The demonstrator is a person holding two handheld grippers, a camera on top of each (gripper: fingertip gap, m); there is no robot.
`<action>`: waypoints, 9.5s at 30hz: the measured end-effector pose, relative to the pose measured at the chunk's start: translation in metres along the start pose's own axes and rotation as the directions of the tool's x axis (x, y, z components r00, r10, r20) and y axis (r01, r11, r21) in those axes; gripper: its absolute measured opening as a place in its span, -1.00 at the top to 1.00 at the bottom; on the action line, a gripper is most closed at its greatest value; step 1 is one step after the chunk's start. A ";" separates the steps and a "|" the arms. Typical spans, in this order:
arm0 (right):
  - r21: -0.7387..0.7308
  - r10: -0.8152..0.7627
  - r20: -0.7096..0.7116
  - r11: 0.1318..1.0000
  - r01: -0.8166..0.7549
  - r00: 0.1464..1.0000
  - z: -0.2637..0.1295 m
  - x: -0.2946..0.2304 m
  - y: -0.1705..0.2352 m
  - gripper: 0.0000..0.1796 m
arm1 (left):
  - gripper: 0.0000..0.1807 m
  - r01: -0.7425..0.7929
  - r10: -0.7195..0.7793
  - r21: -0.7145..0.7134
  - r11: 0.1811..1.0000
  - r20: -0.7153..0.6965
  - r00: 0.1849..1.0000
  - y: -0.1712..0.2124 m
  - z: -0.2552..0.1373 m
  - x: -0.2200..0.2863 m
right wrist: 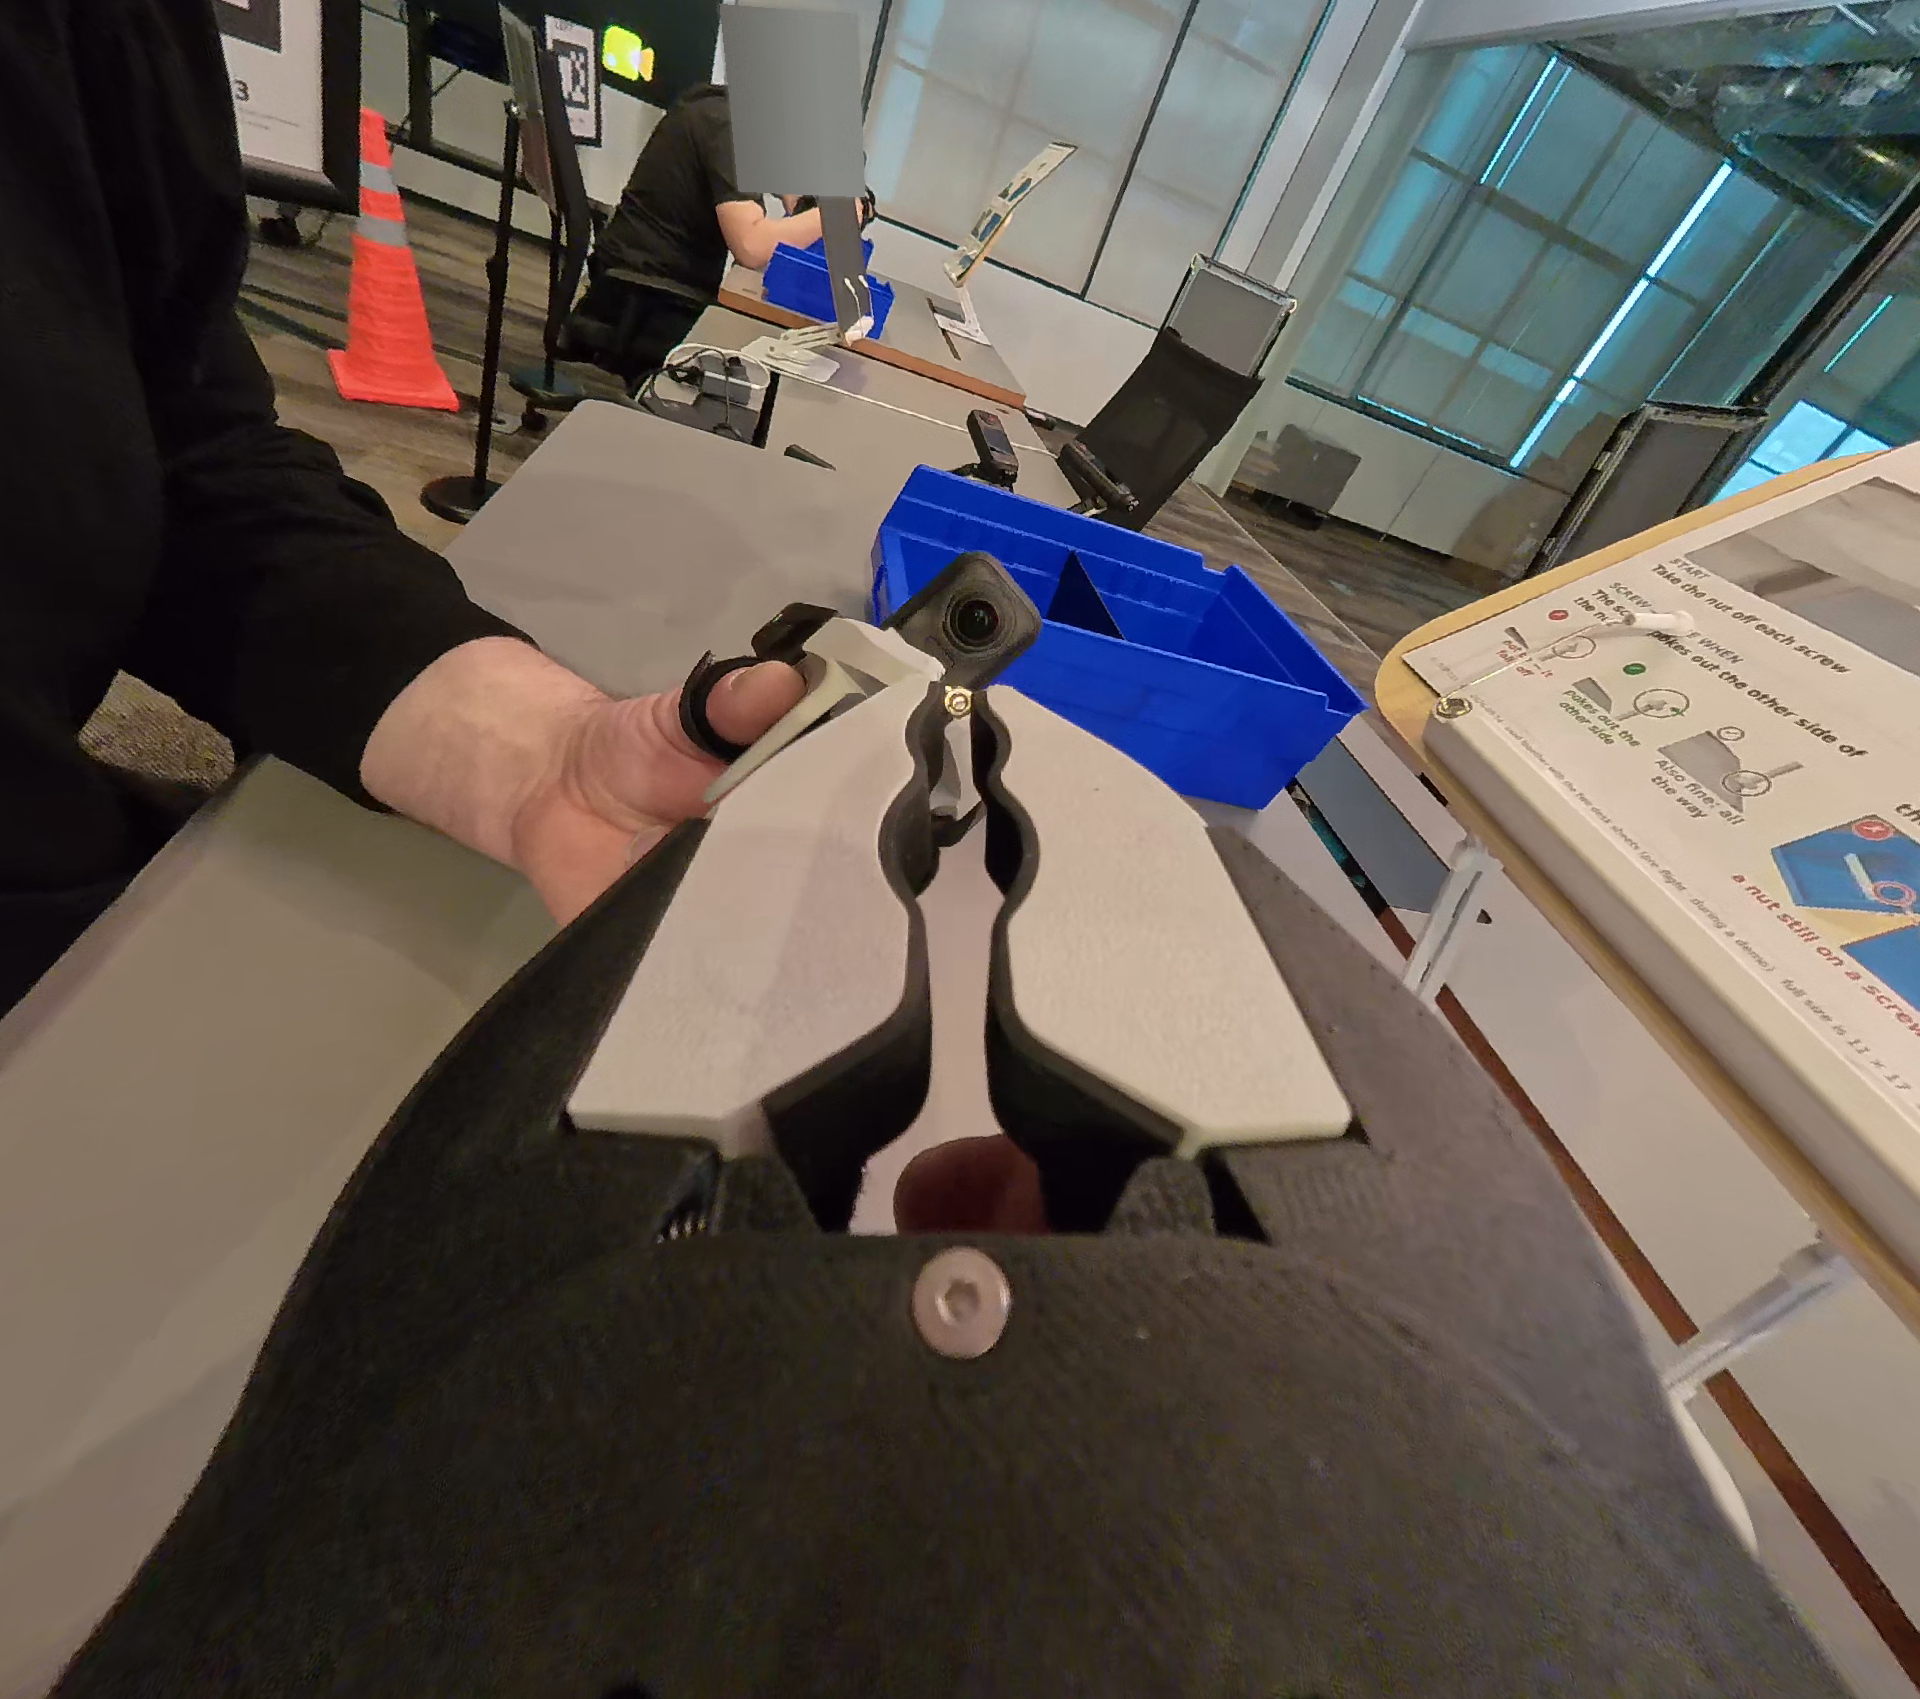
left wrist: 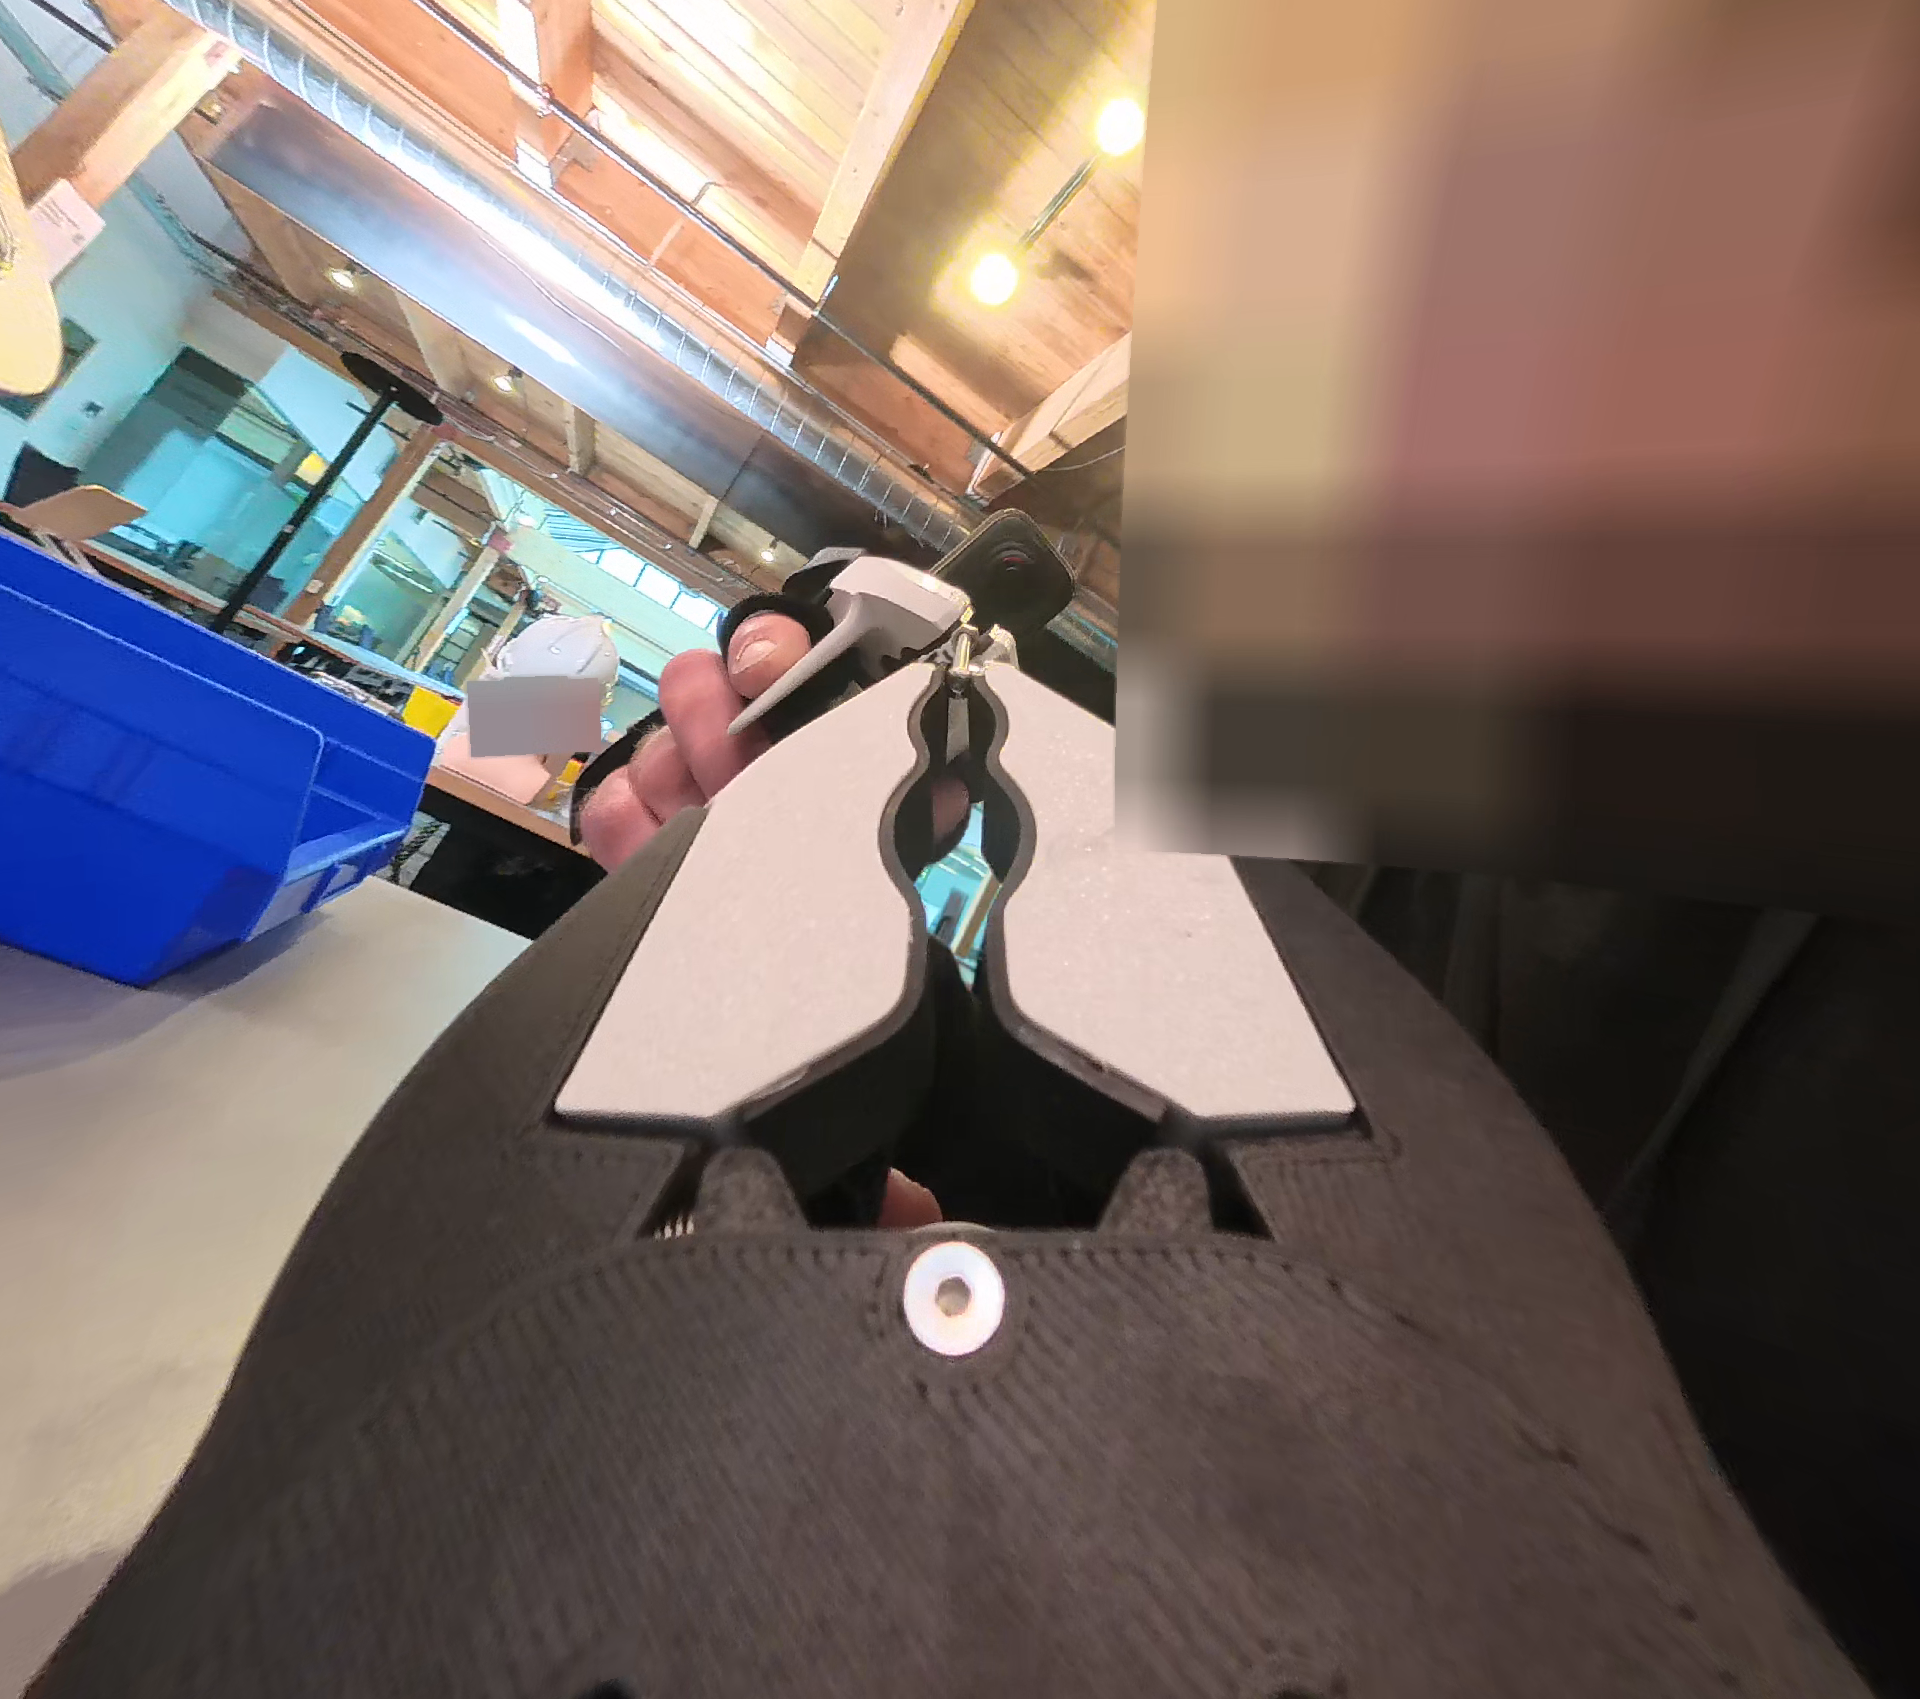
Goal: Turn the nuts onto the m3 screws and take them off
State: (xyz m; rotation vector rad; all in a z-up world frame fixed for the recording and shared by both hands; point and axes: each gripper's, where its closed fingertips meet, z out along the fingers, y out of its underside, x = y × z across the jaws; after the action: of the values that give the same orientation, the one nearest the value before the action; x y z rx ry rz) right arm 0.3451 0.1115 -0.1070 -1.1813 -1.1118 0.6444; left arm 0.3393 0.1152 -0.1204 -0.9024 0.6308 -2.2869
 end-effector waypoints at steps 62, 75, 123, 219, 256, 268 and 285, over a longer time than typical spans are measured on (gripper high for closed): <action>0.166 0.309 0.020 0.937 -0.308 0.951 -0.007 0.002 0.000 0.95 | 0.97 -0.348 0.372 -0.177 0.921 0.127 0.920 0.001 0.005 0.004; 0.161 0.364 0.045 0.916 -0.367 0.930 -0.007 -0.001 0.004 1.00 | 0.97 -0.425 0.470 -0.275 0.863 0.127 0.873 0.002 0.003 0.002; 0.057 0.251 0.047 0.966 -0.253 0.967 0.000 -0.014 0.007 0.83 | 0.97 -0.366 0.392 -0.200 0.909 0.115 0.913 -0.001 0.002 0.005; 0.039 0.218 0.055 0.975 -0.220 0.974 0.008 -0.017 0.007 0.77 | 0.97 -0.376 0.402 -0.181 0.909 0.135 0.906 -0.008 0.000 0.005; 0.071 0.217 0.004 0.974 -0.217 0.976 0.002 -0.003 0.002 0.78 | 0.97 -0.366 0.392 -0.192 0.911 0.121 0.912 -0.004 0.002 0.005; 0.034 0.200 0.007 0.979 -0.201 0.980 0.010 -0.003 0.006 0.94 | 0.97 -0.362 0.387 -0.194 0.912 0.113 0.915 -0.003 0.003 0.006; 0.044 0.155 -0.078 0.987 -0.152 0.985 -0.005 0.007 -0.001 0.94 | 0.57 -0.325 0.356 -0.201 0.924 0.145 0.923 -0.004 0.003 0.000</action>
State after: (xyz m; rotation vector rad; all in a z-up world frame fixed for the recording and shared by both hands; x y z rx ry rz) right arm 0.3516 0.1152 -0.1036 -1.2581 -0.9423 0.7265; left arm 0.3400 0.1173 -0.1154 -0.9806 0.8453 -1.8384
